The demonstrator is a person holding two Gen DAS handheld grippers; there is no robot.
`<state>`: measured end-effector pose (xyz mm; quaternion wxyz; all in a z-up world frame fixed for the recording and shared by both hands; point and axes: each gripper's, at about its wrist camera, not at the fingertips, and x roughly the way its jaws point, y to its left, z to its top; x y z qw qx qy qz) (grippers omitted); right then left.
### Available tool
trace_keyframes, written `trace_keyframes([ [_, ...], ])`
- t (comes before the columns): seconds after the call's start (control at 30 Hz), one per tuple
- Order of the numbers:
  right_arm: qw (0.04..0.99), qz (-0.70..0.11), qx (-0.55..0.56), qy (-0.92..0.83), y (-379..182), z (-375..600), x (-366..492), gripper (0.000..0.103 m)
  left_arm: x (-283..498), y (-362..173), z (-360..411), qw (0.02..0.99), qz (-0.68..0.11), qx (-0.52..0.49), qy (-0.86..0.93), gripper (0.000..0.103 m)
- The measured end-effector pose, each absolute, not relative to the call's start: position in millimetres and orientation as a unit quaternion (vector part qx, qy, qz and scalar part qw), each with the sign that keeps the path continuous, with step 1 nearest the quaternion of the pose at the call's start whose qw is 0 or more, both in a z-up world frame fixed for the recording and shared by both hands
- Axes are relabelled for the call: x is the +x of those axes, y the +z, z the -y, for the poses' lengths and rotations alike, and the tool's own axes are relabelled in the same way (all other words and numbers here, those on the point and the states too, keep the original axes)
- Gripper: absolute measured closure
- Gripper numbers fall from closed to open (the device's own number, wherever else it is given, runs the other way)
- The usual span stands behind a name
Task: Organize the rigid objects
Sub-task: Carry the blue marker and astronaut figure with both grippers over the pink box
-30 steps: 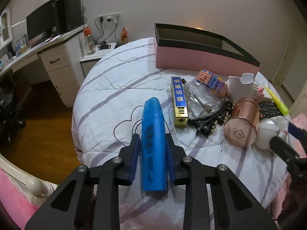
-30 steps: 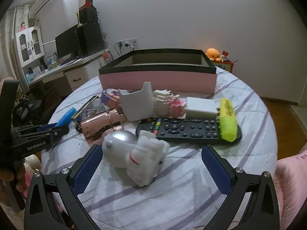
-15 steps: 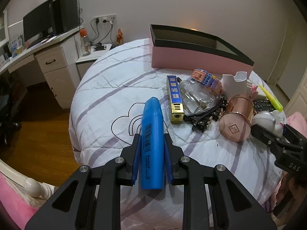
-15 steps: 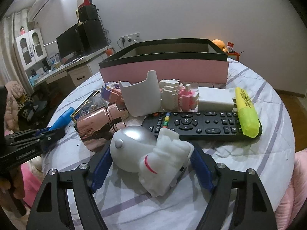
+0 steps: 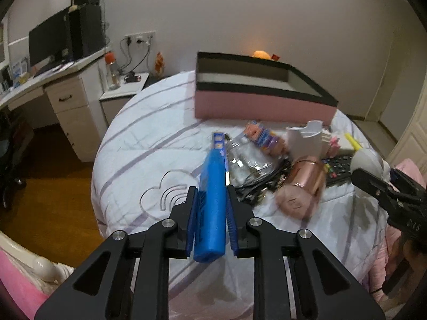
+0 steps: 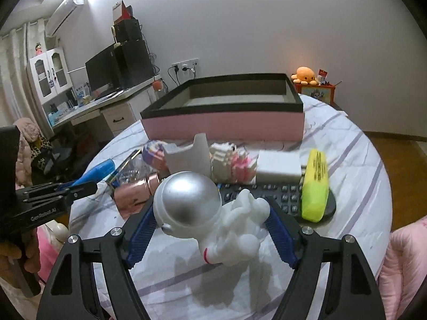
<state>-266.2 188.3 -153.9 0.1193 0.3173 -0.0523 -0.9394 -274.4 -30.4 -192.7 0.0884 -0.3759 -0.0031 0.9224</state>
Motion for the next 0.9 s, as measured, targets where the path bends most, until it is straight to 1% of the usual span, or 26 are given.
trace_keyframes([
  [0.03, 0.120, 0.051, 0.315, -0.940, -152, -189, -268, 0.025, -276, -191, 29, 0.086, 0.003, -0.375, 0.923, 0.088],
  [0.33, 0.125, 0.048, 0.308, -0.942, -138, -199, -287, 0.025, -289, -182, 17, 0.097, -0.001, -0.372, 0.923, 0.088],
  [0.5, 0.129, 0.041, 0.302, -0.944, -129, -204, -303, 0.025, -302, -169, 11, 0.097, -0.007, -0.363, 0.927, 0.088],
  [0.7, 0.133, 0.030, 0.298, -0.945, -113, -205, -337, 0.025, -329, -139, -7, 0.117, -0.012, -0.337, 0.934, 0.088],
  [0.9, 0.136, 0.018, 0.308, -0.942, -101, -203, -388, 0.025, -379, -116, -33, 0.146, -0.018, -0.324, 0.934, 0.088],
])
